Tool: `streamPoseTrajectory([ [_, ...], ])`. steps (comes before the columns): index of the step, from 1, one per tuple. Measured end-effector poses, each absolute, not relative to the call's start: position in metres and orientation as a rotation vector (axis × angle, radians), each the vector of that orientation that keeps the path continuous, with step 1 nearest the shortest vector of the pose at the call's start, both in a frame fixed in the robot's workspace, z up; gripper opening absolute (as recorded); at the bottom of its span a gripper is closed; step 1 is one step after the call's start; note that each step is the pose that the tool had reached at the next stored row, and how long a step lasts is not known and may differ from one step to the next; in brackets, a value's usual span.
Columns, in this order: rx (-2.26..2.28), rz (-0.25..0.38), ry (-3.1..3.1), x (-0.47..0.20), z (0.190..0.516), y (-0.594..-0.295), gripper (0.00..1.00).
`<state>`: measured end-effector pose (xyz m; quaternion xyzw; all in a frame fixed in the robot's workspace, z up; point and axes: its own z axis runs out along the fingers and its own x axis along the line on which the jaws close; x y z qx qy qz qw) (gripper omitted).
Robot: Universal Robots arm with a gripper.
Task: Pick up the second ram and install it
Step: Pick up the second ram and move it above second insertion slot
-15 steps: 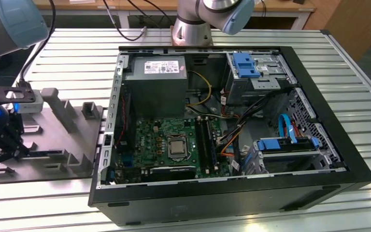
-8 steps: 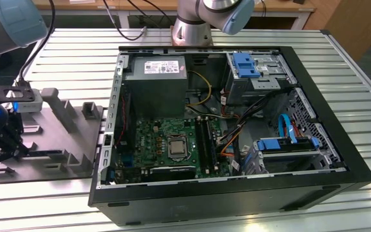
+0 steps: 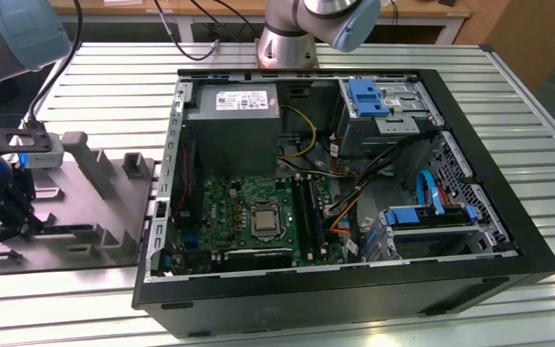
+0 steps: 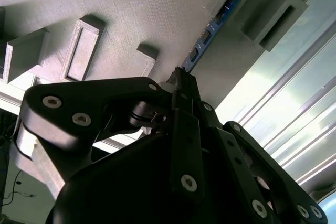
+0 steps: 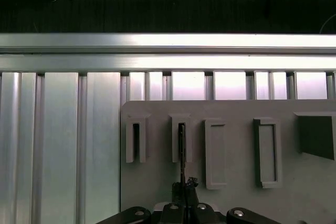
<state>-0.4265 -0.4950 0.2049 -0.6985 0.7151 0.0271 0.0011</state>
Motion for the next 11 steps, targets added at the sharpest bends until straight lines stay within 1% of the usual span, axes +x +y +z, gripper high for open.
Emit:
streamPoseTrajectory([
  [11,-2.193,0.085,2.245,-0.4265,0.2128,-0.495,0.11],
])
